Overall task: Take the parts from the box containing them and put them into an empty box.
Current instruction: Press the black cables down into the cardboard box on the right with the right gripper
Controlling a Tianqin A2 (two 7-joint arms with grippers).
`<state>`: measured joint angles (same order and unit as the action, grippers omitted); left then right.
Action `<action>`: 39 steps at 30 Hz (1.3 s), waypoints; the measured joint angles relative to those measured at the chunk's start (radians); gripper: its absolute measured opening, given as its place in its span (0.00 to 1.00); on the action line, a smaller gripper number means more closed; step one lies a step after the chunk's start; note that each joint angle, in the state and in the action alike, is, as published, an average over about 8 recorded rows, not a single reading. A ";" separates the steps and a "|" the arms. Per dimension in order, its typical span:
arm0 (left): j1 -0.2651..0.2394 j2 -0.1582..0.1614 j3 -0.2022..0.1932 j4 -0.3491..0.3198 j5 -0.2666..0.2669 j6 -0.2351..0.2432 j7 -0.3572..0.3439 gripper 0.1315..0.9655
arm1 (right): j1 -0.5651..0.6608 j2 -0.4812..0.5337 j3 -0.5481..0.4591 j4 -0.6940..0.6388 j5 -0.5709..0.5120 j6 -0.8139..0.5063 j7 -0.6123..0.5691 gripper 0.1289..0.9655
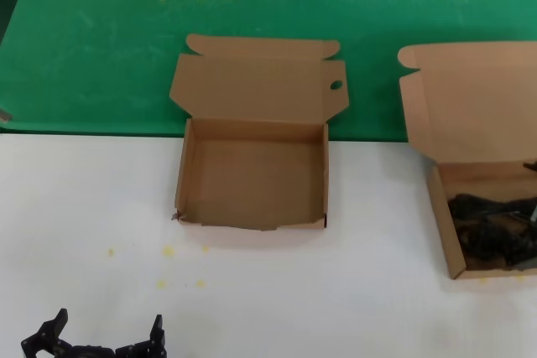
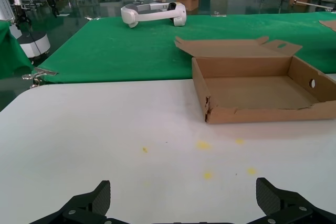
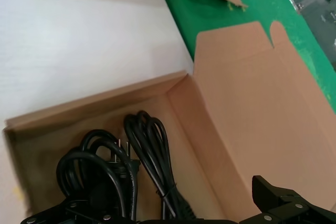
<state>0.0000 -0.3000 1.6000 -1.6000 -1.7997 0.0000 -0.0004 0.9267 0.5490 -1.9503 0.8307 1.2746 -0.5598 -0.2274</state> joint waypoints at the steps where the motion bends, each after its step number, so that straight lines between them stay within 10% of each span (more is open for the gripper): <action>1: 0.000 0.000 0.000 0.000 0.000 0.000 0.000 1.00 | 0.006 -0.004 0.000 -0.007 0.003 0.000 -0.006 0.99; 23: 0.000 0.000 0.000 0.000 0.000 0.000 0.000 1.00 | -0.018 -0.008 0.005 0.016 0.024 0.013 0.007 0.77; 39: 0.000 0.000 0.000 0.000 0.000 0.000 0.000 1.00 | -0.008 -0.011 0.001 0.011 0.020 0.006 0.030 0.32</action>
<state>0.0000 -0.3000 1.6000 -1.6000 -1.7997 0.0000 -0.0004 0.9186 0.5381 -1.9494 0.8415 1.2945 -0.5540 -0.1977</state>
